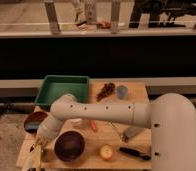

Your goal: Place banana in metal cup

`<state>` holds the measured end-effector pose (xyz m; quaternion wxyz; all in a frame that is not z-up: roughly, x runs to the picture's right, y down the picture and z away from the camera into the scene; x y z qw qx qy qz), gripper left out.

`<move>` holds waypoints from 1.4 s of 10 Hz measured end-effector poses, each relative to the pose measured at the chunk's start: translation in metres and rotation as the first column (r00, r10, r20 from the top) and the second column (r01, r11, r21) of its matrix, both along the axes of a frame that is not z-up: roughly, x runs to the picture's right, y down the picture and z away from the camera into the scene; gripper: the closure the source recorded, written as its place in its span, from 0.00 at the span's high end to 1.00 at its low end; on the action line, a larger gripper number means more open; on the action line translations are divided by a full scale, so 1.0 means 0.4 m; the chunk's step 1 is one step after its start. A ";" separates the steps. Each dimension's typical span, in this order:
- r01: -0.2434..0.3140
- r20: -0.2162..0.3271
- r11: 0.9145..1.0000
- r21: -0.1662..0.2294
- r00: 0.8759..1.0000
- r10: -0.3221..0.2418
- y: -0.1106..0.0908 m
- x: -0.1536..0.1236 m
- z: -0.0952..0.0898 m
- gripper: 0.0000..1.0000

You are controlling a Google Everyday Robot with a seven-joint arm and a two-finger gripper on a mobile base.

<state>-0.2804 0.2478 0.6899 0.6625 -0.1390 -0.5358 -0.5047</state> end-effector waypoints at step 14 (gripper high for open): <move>0.024 0.006 0.999 -0.022 1.000 -0.024 -0.045 -0.024 0.069 0.00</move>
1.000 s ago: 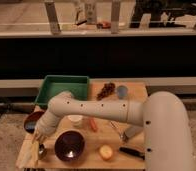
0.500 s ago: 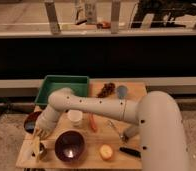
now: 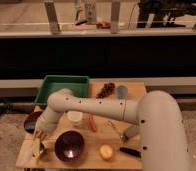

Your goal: Place banana in metal cup

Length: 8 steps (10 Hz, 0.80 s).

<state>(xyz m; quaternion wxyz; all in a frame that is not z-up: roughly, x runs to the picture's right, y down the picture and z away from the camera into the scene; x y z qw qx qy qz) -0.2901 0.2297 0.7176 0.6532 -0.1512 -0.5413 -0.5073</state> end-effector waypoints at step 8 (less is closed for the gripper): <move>0.018 0.013 1.000 -0.008 1.000 -0.018 0.040 -0.028 -0.029 0.21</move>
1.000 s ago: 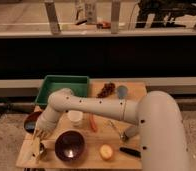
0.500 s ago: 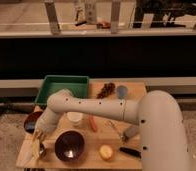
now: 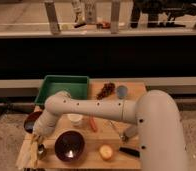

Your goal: Place banana in metal cup

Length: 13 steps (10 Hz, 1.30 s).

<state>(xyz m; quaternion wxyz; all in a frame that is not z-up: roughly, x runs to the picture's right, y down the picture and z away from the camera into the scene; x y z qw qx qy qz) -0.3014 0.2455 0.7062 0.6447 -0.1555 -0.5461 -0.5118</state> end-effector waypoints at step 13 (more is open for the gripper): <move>0.022 0.029 0.999 0.038 0.999 -0.023 -0.032 -0.057 0.013 0.80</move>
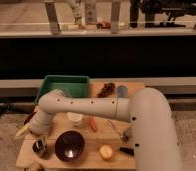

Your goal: Place banana in metal cup

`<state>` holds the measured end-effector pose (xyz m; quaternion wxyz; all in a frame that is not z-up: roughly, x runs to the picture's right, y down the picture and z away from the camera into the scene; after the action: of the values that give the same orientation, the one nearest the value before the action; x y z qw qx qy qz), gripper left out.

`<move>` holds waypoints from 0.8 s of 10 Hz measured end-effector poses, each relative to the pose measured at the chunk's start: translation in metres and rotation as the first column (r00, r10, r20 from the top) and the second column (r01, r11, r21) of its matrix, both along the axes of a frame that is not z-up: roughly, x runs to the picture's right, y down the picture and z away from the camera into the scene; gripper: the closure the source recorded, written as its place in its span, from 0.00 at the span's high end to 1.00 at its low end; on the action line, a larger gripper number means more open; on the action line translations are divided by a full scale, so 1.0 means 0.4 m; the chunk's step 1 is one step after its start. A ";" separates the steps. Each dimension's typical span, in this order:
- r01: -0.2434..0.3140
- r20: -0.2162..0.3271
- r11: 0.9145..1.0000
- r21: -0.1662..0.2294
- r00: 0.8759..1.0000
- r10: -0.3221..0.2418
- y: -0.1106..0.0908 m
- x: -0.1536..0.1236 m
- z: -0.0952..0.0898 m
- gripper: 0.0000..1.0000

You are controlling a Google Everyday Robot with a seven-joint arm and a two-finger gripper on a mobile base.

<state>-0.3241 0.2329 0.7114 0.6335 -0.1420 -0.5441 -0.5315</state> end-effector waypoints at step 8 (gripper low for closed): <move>0.078 -0.031 0.997 -0.019 0.996 -0.078 0.000 0.015 0.002 0.80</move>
<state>-0.3182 0.2331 0.7122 0.6195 -0.1771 -0.5329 -0.5486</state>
